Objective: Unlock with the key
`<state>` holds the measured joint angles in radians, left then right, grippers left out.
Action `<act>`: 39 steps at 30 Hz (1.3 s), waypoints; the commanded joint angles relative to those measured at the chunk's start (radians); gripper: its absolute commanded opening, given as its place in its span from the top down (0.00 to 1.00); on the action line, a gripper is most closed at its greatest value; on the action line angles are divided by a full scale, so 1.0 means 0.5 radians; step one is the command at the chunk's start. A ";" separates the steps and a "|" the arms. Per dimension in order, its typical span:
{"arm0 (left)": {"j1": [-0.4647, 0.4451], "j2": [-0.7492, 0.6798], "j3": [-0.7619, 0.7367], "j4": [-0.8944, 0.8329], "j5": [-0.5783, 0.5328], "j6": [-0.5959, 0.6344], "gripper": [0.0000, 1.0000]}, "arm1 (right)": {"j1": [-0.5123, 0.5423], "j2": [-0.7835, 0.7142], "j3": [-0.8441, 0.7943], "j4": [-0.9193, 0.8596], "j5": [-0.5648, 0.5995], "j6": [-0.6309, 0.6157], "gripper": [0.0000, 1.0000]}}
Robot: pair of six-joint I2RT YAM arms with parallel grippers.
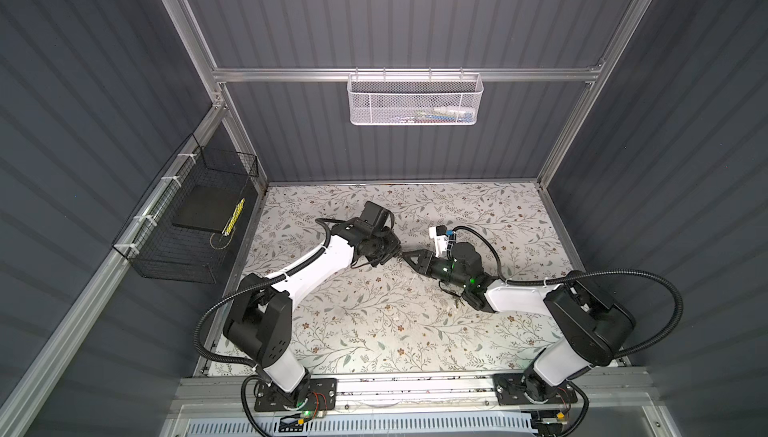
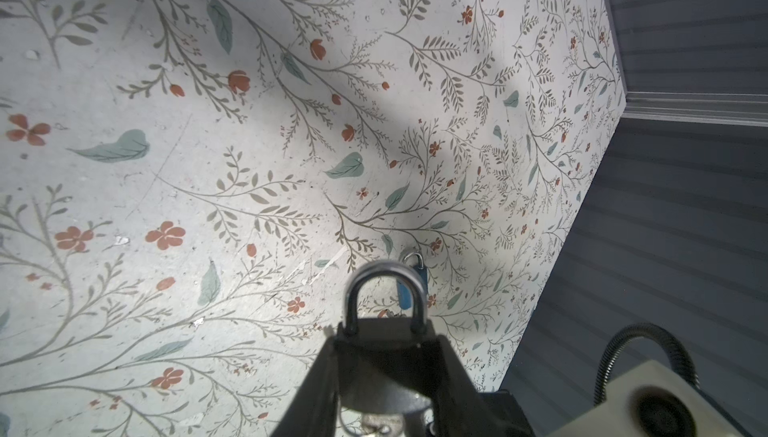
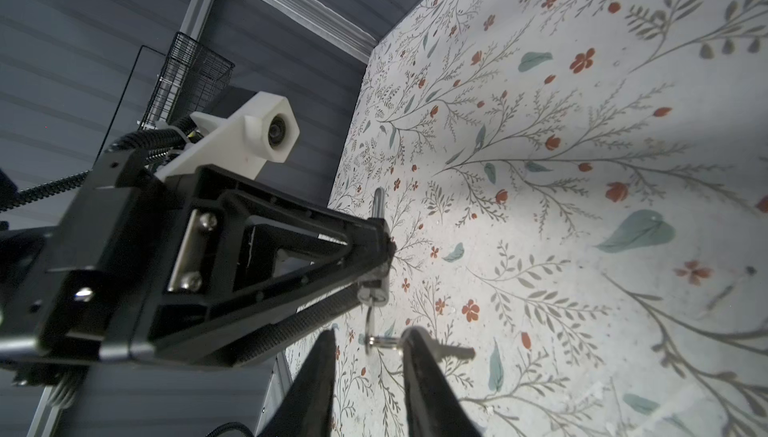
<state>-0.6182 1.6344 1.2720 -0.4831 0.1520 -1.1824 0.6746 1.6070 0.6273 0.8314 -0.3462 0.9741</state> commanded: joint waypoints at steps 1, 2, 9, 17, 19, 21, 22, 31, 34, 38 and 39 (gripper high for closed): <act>0.006 -0.047 -0.005 0.023 0.036 0.006 0.96 | -0.004 0.030 0.052 0.061 -0.044 0.024 0.69; 0.006 -0.047 -0.004 0.027 0.036 0.004 0.96 | -0.003 0.036 0.055 0.064 -0.045 0.027 0.70; 0.006 -0.044 -0.013 0.043 0.039 -0.007 0.96 | -0.003 0.092 0.097 0.073 -0.073 0.056 0.73; 0.005 -0.059 -0.018 0.066 0.050 -0.016 0.96 | -0.004 0.131 0.110 0.098 -0.062 0.084 0.80; 0.006 -0.062 -0.017 0.077 0.051 -0.019 0.95 | -0.004 0.142 0.118 0.098 -0.065 0.092 0.82; 0.006 -0.061 -0.019 0.087 0.055 -0.019 0.96 | -0.004 0.147 0.120 0.101 -0.069 0.100 0.85; 0.006 -0.063 -0.016 0.090 0.056 -0.019 0.96 | -0.003 0.151 0.120 0.102 -0.071 0.101 0.86; 0.006 -0.084 -0.041 0.122 0.063 -0.023 0.96 | -0.008 0.155 0.111 0.116 -0.054 0.120 0.91; 0.006 -0.084 -0.042 0.125 0.069 -0.022 0.96 | -0.006 0.155 0.108 0.117 -0.050 0.122 0.92; 0.006 -0.092 -0.044 0.129 0.075 -0.022 0.96 | -0.007 0.161 0.105 0.131 -0.047 0.135 0.92; 0.006 -0.093 -0.047 0.134 0.076 -0.024 0.96 | -0.007 0.161 0.105 0.139 -0.047 0.138 0.93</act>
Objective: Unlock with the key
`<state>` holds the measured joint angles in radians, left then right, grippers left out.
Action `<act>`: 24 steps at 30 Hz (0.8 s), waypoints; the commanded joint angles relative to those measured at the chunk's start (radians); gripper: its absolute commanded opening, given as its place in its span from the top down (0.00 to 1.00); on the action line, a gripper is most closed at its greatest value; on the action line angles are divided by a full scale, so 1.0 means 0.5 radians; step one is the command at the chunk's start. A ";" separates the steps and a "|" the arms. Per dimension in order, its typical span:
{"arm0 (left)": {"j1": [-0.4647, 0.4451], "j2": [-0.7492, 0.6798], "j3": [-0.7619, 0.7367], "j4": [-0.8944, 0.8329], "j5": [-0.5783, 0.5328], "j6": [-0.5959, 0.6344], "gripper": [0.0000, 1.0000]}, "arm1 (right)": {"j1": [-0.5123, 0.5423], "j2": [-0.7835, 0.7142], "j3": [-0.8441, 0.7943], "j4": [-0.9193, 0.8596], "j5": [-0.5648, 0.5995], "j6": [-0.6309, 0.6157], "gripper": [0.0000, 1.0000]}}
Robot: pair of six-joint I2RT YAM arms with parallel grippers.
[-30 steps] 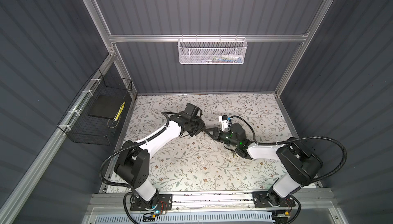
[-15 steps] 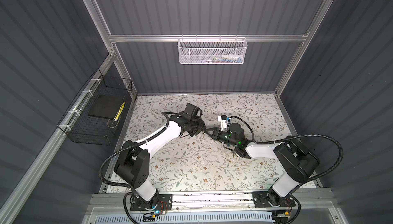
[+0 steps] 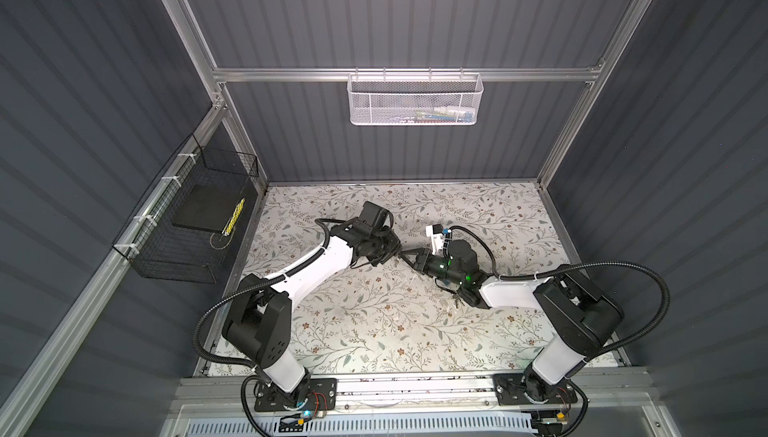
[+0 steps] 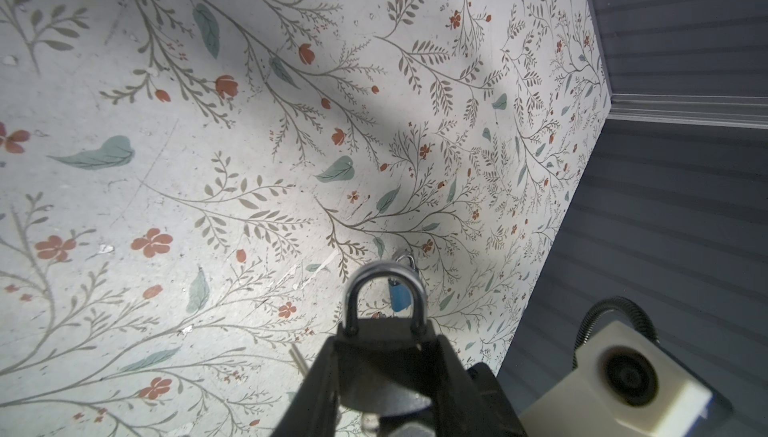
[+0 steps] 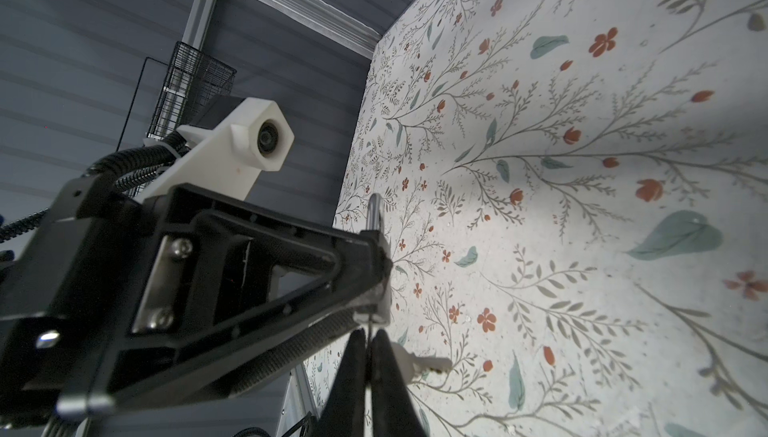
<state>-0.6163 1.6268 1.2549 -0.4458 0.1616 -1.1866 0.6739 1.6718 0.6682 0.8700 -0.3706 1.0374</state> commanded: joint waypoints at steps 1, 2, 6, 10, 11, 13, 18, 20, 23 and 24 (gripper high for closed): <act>0.002 -0.078 -0.012 0.063 0.057 -0.014 0.96 | -0.006 0.031 0.023 0.067 0.002 0.016 0.94; 0.002 -0.081 -0.012 0.064 0.057 -0.014 0.96 | -0.009 0.031 0.021 0.067 0.005 0.017 0.94; 0.002 -0.086 -0.017 0.088 0.063 -0.014 0.96 | -0.012 0.031 0.020 0.082 0.005 0.030 0.96; 0.002 -0.094 -0.027 0.116 0.070 -0.016 0.96 | -0.017 0.037 0.020 0.093 0.008 0.044 0.97; 0.002 -0.094 -0.028 0.119 0.072 -0.014 0.96 | -0.019 0.039 0.018 0.102 0.008 0.050 0.98; 0.003 -0.096 -0.028 0.130 0.078 -0.013 0.97 | -0.021 0.048 0.016 0.131 0.005 0.069 0.98; 0.002 -0.096 -0.028 0.142 0.084 -0.011 0.97 | -0.024 0.067 0.017 0.153 -0.004 0.091 0.99; 0.002 -0.099 -0.031 0.154 0.088 -0.011 0.96 | -0.026 0.072 0.020 0.165 -0.007 0.100 1.00; 0.002 -0.106 -0.040 0.194 0.097 -0.011 0.96 | -0.030 0.075 0.017 0.180 -0.010 0.112 1.00; 0.003 -0.106 -0.039 0.204 0.101 -0.011 0.97 | -0.032 0.074 0.017 0.181 -0.010 0.113 1.00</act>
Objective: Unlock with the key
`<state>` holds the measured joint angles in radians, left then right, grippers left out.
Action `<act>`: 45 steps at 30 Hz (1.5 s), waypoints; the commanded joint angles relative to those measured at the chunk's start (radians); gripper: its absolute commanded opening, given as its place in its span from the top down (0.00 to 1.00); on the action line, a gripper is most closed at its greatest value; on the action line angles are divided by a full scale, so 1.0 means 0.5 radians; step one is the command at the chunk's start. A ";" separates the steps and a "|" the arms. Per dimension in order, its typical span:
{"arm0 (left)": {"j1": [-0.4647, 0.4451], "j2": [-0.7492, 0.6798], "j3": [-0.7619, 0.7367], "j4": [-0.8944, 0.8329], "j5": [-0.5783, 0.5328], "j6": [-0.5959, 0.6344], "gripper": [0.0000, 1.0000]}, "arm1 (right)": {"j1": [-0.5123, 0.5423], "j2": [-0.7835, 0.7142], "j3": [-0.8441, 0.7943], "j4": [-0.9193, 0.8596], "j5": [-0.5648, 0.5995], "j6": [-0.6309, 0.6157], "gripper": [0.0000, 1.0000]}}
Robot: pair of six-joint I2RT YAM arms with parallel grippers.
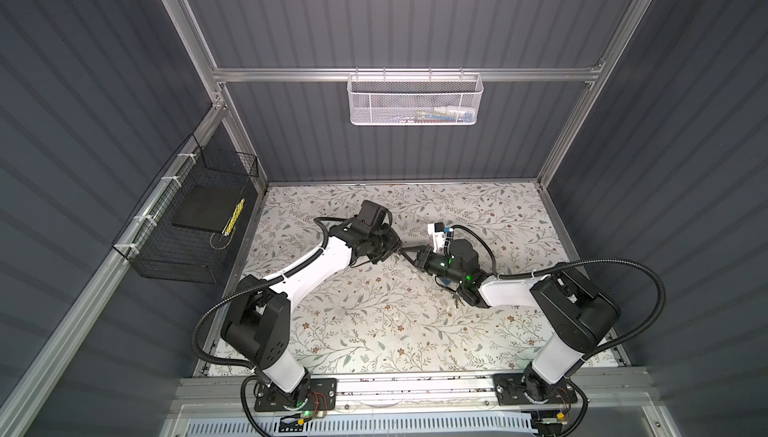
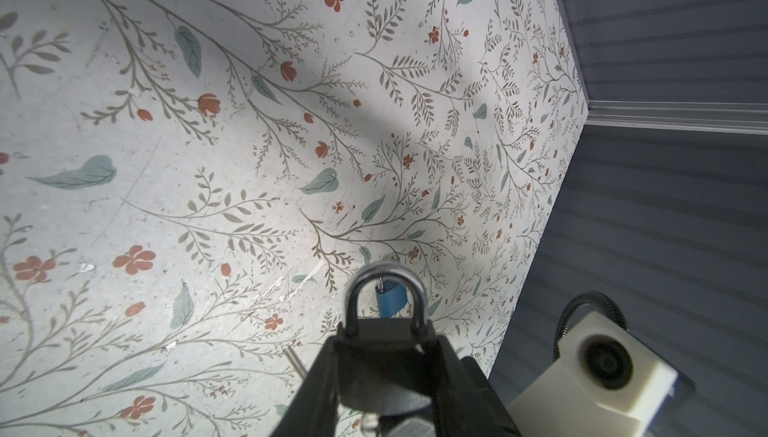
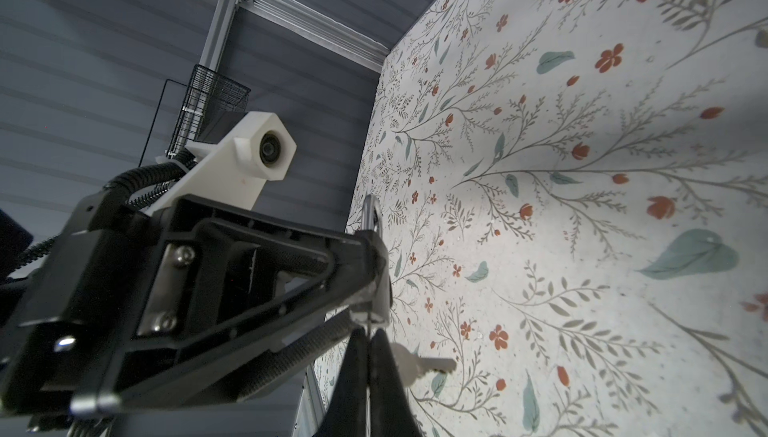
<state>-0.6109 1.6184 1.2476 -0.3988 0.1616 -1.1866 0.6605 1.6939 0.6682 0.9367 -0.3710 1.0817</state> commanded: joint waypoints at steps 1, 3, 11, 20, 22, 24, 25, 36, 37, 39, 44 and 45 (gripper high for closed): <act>-0.008 -0.088 -0.026 0.119 0.102 -0.011 0.96 | -0.008 0.031 0.017 0.052 -0.009 0.029 1.00; -0.008 -0.089 -0.026 0.133 0.107 -0.008 0.97 | -0.016 0.043 0.006 0.084 -0.010 0.055 1.00; -0.007 -0.126 -0.066 0.249 0.125 -0.008 0.97 | -0.042 0.086 -0.008 0.202 -0.031 0.145 1.00; -0.008 -0.158 -0.083 0.315 0.132 -0.003 0.98 | -0.067 0.149 -0.032 0.339 -0.044 0.245 1.00; -0.007 -0.170 -0.093 0.349 0.136 -0.002 0.98 | -0.072 0.156 -0.036 0.361 -0.043 0.261 1.00; -0.008 -0.179 -0.102 0.373 0.133 0.001 0.99 | -0.074 0.159 -0.044 0.385 -0.047 0.272 1.00; -0.008 -0.189 -0.106 0.390 0.132 0.000 0.99 | -0.077 0.162 -0.043 0.395 -0.051 0.278 1.00; -0.008 -0.255 -0.177 0.597 0.148 0.004 1.00 | -0.094 0.239 -0.077 0.604 -0.062 0.409 1.00; -0.008 -0.262 -0.184 0.624 0.155 0.001 1.00 | -0.098 0.239 -0.081 0.616 -0.063 0.415 1.00; -0.008 -0.273 -0.204 0.707 0.177 -0.006 1.00 | -0.105 0.248 -0.088 0.640 -0.065 0.436 1.00; -0.007 -0.285 -0.215 0.789 0.199 -0.011 1.00 | -0.111 0.249 -0.099 0.667 -0.071 0.451 1.00; -0.008 -0.282 -0.211 0.773 0.195 -0.011 1.00 | -0.109 0.250 -0.100 0.664 -0.071 0.448 1.00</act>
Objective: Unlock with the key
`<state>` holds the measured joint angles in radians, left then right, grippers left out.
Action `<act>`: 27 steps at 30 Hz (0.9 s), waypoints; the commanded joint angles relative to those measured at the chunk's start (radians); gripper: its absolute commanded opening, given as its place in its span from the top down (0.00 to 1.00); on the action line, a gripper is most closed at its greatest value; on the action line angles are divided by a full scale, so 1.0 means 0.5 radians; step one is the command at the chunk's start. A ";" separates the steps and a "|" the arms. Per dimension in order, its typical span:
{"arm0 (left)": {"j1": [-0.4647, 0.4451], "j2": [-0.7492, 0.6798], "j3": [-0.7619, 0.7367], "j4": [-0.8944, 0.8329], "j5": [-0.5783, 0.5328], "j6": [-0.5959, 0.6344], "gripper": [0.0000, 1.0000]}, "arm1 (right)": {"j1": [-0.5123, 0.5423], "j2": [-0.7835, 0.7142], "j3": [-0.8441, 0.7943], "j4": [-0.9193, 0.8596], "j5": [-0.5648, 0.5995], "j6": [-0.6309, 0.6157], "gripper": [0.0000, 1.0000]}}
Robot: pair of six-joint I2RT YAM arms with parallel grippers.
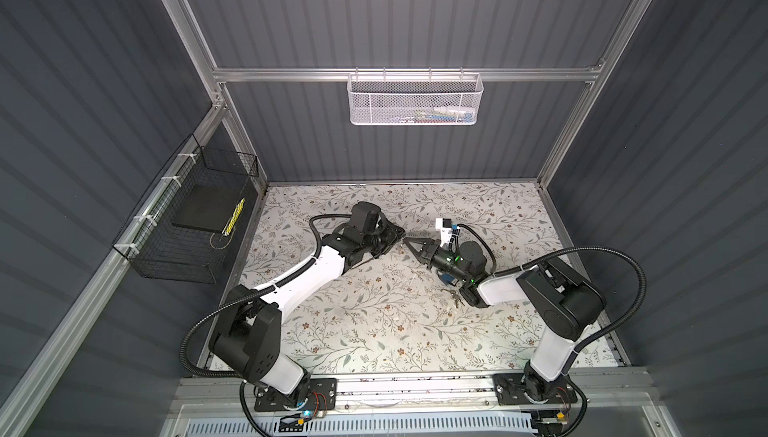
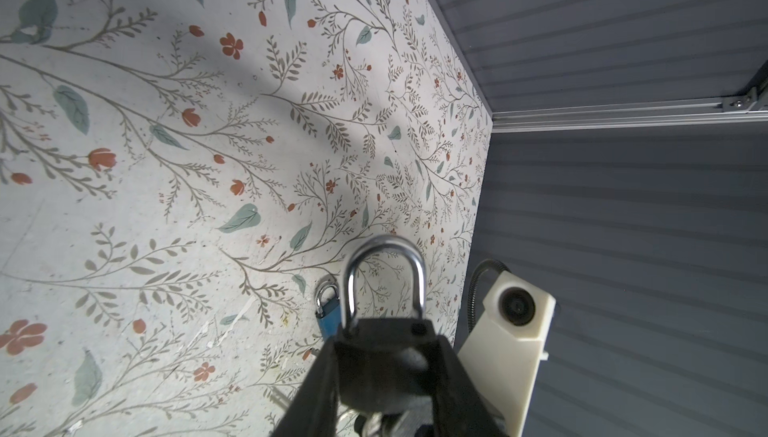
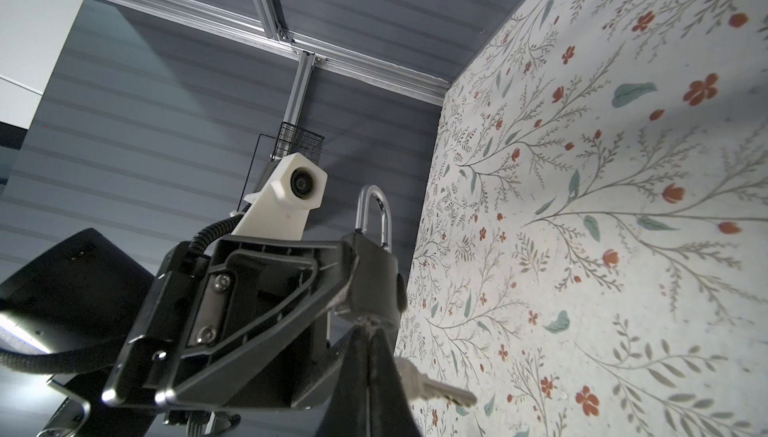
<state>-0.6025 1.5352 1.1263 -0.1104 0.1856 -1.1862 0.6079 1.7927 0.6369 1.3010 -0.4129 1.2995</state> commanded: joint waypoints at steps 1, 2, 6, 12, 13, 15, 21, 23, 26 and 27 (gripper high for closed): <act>-0.025 -0.115 0.033 0.181 0.143 -0.011 1.00 | -0.005 0.049 -0.040 -0.070 0.013 0.005 1.00; -0.024 -0.108 0.042 0.149 0.134 -0.011 1.00 | -0.006 0.041 -0.040 -0.089 0.010 -0.011 1.00; -0.024 -0.087 0.094 -0.050 0.079 0.004 1.00 | -0.005 -0.039 -0.043 -0.285 0.001 -0.134 1.00; 0.005 -0.053 0.091 -0.243 0.038 -0.044 0.97 | 0.002 -0.266 -0.055 -0.830 0.054 -0.509 0.87; 0.008 -0.047 0.088 -0.251 0.039 -0.049 0.97 | 0.000 -0.297 -0.065 -0.884 0.066 -0.555 0.85; 0.012 -0.035 0.091 -0.263 0.051 -0.050 0.97 | 0.002 -0.372 -0.091 -0.982 0.088 -0.642 0.80; 0.012 -0.007 0.107 -0.316 0.060 -0.054 0.96 | 0.022 -0.547 -0.103 -1.326 0.169 -0.876 0.71; 0.015 -0.001 0.107 -0.330 0.068 -0.057 0.96 | 0.034 -0.597 -0.118 -1.373 0.240 -0.933 0.68; 0.016 0.019 0.104 -0.339 0.086 -0.069 0.96 | 0.046 -0.663 -0.155 -1.362 0.285 -0.995 0.64; 0.015 0.025 0.102 -0.341 0.093 -0.073 0.96 | 0.051 -0.682 -0.166 -1.351 0.298 -1.011 0.62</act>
<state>-0.6006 1.5356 1.1446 -0.2615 0.2070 -1.2098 0.6250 1.4803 0.5716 0.6609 -0.3077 0.8665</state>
